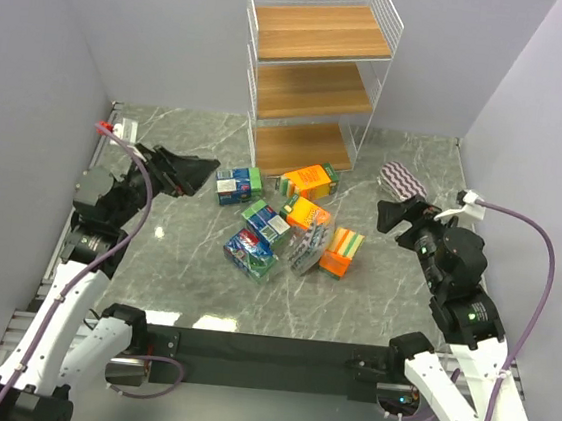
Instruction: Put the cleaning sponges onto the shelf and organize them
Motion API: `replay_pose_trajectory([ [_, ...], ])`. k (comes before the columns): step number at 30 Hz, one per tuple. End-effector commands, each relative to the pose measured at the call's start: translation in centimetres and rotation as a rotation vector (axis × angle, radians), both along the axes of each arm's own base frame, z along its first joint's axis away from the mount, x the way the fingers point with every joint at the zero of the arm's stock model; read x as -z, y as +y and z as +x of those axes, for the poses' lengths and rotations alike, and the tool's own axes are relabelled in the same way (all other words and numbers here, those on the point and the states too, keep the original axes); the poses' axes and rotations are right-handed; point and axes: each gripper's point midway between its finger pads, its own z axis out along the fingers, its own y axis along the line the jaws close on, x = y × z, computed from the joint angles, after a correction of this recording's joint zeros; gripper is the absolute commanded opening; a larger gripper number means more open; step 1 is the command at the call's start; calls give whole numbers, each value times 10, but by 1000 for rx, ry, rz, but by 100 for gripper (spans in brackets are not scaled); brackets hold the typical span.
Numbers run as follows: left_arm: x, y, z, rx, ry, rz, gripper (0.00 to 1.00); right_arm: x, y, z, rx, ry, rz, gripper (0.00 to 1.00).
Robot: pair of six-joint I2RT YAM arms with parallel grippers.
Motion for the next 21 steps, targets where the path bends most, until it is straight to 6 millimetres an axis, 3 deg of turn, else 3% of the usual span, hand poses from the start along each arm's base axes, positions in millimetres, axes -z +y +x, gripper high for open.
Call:
replay_pose_trajectory([
  [1,4,-22,-21,173,-9,-3,99,-3,2,-6,-20,15,-7,100],
  [8,-1,-32,-42,279,-53,-17,99,4,40,-5,-238,92,-45,100],
  [9,-2,-31,-44,279,-57,-16,100,-5,41,-3,-228,84,-59,100],
  [21,19,-31,-51,281,-16,13,99,41,88,-3,-204,330,-261,100],
])
